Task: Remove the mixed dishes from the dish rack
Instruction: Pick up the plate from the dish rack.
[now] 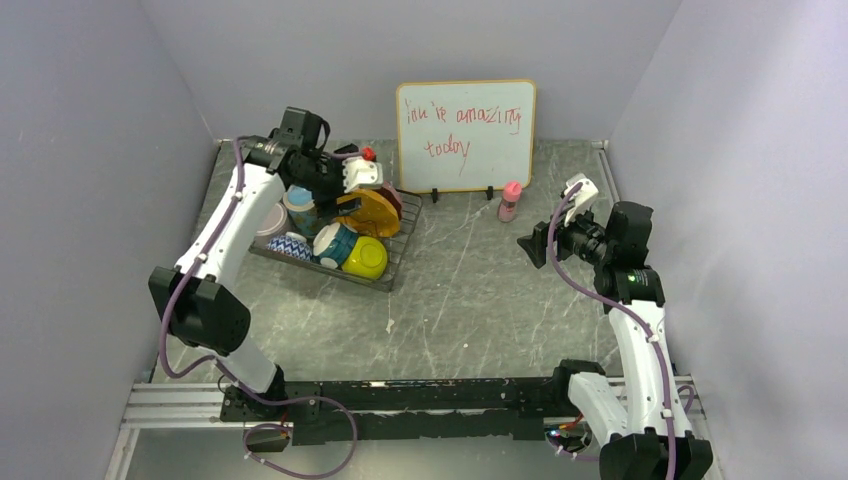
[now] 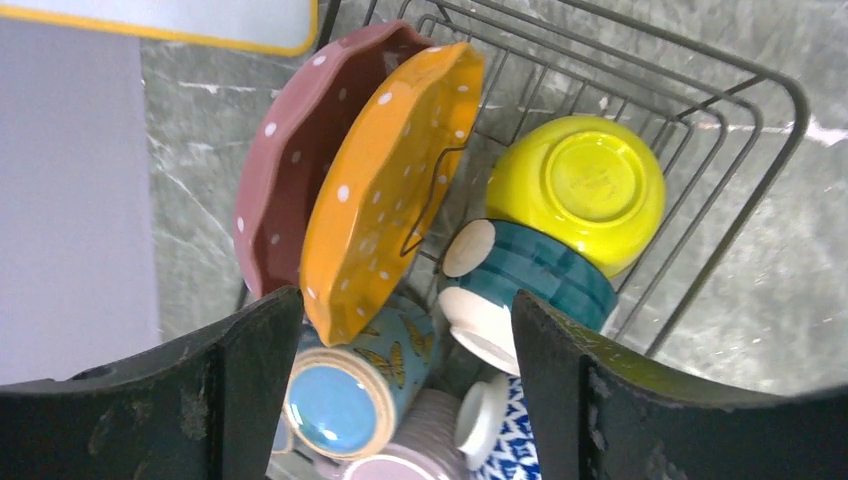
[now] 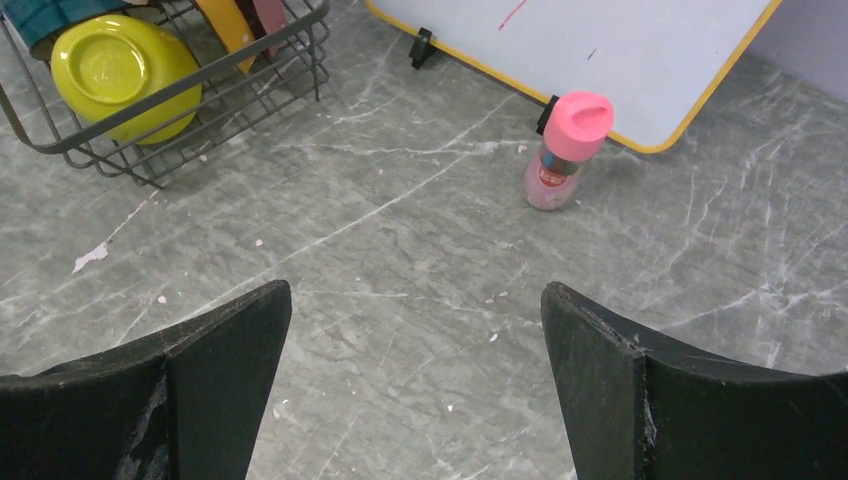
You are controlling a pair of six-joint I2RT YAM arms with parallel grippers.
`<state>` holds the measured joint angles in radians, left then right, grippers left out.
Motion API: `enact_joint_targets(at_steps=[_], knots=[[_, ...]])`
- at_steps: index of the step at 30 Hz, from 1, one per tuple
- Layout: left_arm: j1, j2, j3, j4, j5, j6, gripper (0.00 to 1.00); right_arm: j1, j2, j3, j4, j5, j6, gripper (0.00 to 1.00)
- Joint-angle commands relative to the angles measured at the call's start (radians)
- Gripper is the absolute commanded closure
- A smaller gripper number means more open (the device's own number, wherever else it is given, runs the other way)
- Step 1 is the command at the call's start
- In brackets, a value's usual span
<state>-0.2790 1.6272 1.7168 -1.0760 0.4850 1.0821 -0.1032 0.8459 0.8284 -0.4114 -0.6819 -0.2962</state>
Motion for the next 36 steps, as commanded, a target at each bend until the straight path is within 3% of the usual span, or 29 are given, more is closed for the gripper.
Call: enact_joint_targets(at_steps=[1,7,23,28,36], knots=[[-0.038,0.018,-0.009,0.032,-0.043,0.188,0.22,-0.002,-0.012,-0.004,0.028,-0.02,-0.025,0.01],[-0.054,0.042,-0.036,0.112,-0.05,0.252,0.28,-0.004,-0.028,-0.007,0.024,0.003,-0.035,0.01],[-0.105,0.196,0.003,0.105,-0.165,0.385,0.38,-0.007,-0.037,-0.009,0.019,0.016,-0.047,0.01],[-0.118,0.246,0.032,0.062,-0.227,0.409,0.54,-0.007,-0.04,-0.012,0.022,0.023,-0.047,0.01],[-0.139,0.203,0.03,0.053,-0.319,0.441,0.9,-0.007,-0.036,-0.012,0.025,0.033,-0.046,0.01]])
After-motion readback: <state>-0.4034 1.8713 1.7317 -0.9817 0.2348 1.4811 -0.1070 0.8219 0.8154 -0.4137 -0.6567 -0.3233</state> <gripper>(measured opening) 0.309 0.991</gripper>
